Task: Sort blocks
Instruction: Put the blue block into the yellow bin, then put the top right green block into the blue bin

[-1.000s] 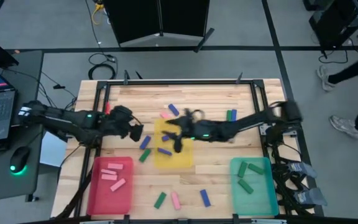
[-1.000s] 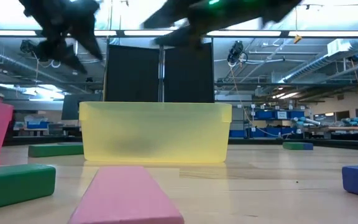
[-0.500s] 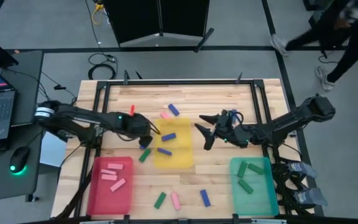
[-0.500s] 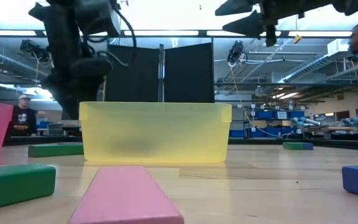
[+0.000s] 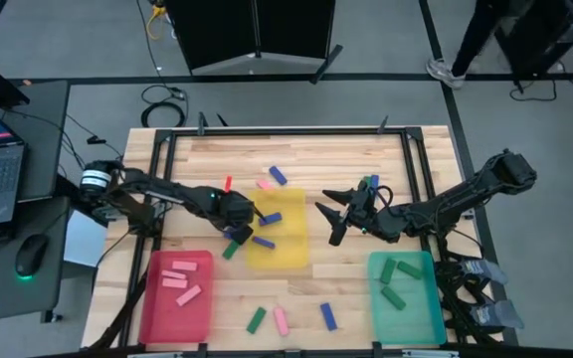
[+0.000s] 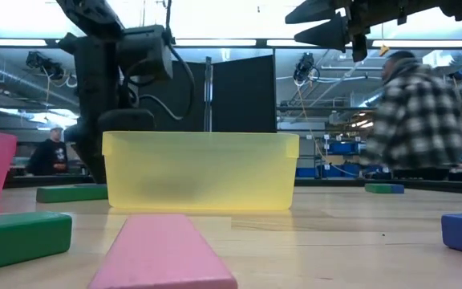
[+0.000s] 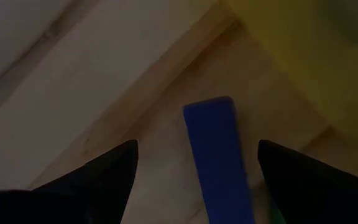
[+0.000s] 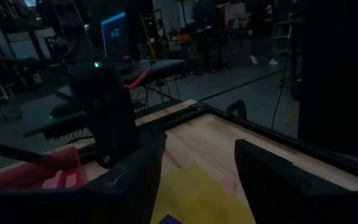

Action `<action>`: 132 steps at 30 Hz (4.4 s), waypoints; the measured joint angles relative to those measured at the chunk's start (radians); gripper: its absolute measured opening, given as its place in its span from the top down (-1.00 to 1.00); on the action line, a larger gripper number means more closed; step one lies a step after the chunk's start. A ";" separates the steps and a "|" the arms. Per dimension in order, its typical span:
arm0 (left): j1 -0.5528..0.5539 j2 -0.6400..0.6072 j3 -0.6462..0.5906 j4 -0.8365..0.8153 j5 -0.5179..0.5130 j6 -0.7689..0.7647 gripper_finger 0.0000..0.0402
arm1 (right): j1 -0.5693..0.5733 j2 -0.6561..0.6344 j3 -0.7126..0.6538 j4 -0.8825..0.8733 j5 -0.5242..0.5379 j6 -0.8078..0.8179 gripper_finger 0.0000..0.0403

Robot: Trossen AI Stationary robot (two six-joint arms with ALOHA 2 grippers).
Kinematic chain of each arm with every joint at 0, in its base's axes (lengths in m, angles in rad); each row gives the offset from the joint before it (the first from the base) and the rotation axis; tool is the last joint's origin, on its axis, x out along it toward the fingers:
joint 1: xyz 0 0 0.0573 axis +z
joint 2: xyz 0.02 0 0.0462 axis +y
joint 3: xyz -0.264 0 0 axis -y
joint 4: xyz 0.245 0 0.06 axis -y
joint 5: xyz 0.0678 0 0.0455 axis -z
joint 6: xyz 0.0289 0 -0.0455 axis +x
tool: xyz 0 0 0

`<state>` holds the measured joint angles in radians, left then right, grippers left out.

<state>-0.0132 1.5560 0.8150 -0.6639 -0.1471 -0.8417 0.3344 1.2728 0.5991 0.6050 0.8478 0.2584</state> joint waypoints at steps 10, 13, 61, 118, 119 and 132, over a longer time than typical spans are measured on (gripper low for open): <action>0.000 0.051 0.005 0.036 0.007 0.027 -0.38 | 0.000 0.000 0.000 0.000 0.000 -0.007 -0.06; 0.000 0.052 0.005 0.032 0.004 0.027 -0.06 | 0.000 0.001 0.000 0.000 0.000 -0.007 -0.04; -0.113 0.011 0.346 0.213 -0.234 0.316 -0.72 | 0.048 0.002 0.000 0.030 0.000 -0.047 0.04; -0.362 -0.012 1.024 0.363 -0.892 0.713 0.40 | 0.054 0.002 0.000 0.083 0.075 -0.075 0.21; -0.362 -0.012 1.024 0.363 -0.892 0.703 0.40 | 0.054 0.002 0.000 0.083 0.075 -0.075 0.21; -0.384 -0.012 1.050 0.264 -0.893 0.615 0.41 | 0.056 0.001 0.000 0.082 0.075 -0.075 0.21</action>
<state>-0.3969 1.5439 1.8648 -0.4002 -1.0398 -0.2272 0.3904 1.2739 0.5995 0.6874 0.9226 0.1837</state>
